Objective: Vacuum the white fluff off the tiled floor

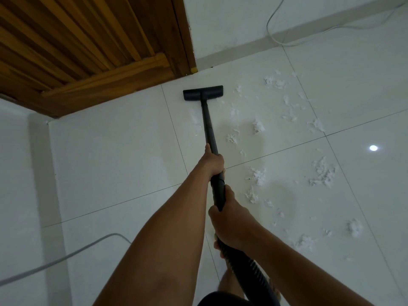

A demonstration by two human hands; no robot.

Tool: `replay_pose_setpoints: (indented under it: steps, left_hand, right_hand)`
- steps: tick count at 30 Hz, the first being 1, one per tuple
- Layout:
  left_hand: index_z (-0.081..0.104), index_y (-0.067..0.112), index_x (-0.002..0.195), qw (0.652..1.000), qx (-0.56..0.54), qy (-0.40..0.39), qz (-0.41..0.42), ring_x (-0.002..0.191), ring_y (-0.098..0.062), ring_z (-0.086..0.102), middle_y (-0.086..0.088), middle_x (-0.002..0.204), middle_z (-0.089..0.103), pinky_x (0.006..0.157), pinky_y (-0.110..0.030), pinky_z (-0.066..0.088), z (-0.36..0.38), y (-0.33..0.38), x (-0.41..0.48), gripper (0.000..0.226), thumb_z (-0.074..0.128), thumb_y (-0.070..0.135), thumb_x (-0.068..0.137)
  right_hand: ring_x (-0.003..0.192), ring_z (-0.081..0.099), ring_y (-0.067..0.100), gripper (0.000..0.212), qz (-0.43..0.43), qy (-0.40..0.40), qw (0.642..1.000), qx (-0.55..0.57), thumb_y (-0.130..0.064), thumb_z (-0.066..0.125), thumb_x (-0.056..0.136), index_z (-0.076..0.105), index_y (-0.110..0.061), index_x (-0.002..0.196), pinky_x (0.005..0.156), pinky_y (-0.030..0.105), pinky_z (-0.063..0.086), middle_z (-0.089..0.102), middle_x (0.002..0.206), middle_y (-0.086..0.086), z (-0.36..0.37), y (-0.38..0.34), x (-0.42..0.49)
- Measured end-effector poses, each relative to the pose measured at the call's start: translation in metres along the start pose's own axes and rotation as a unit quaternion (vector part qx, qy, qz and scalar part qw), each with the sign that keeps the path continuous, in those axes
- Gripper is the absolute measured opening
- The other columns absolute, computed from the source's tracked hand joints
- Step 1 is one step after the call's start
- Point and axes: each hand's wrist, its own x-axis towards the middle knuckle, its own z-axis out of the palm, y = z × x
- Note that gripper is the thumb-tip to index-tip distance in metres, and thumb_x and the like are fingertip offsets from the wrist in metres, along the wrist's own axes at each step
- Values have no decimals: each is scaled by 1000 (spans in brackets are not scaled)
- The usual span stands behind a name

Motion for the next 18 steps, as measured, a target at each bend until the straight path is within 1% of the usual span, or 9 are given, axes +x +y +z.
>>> replay_pose_setpoints:
  steps: [2, 5, 9, 18]
  left_hand:
    - [-5, 44, 156, 1000, -4, 0, 2, 67, -23, 60, -12, 82, 61, 87, -48, 60, 8, -10, -8, 73, 37, 21, 101]
    - [-2, 44, 157, 1000, -8, 3, 5, 69, -23, 61, -12, 86, 62, 88, -51, 59, 19, -24, -16, 72, 38, 25, 101]
    - [-3, 43, 157, 1000, -13, 4, 10, 67, -22, 60, -11, 82, 61, 88, -48, 60, 27, -31, -32, 72, 38, 23, 102]
    - [-3, 43, 157, 999, -33, 7, 0, 68, -21, 59, -12, 86, 60, 89, -46, 59, 42, -41, -55, 72, 37, 21, 102]
  right_hand:
    - [50, 65, 16, 66, -2, 5, 1000, -19, -24, 41, 104, 6, -42, 157, 55, 36, 63, 65, 108, 20, 2, 11, -8]
    - [49, 64, 17, 66, -8, 5, 1000, -22, -23, 40, 103, 6, -42, 157, 50, 31, 59, 63, 114, 23, 2, 24, -20]
    - [45, 64, 16, 66, -13, 10, 999, -28, -24, 38, 105, 4, -41, 158, 44, 26, 53, 64, 114, 24, 1, 34, -37]
    - [43, 61, 14, 64, -18, 4, 999, -31, -22, 38, 105, 7, -38, 158, 42, 23, 51, 63, 118, 25, -5, 49, -62]
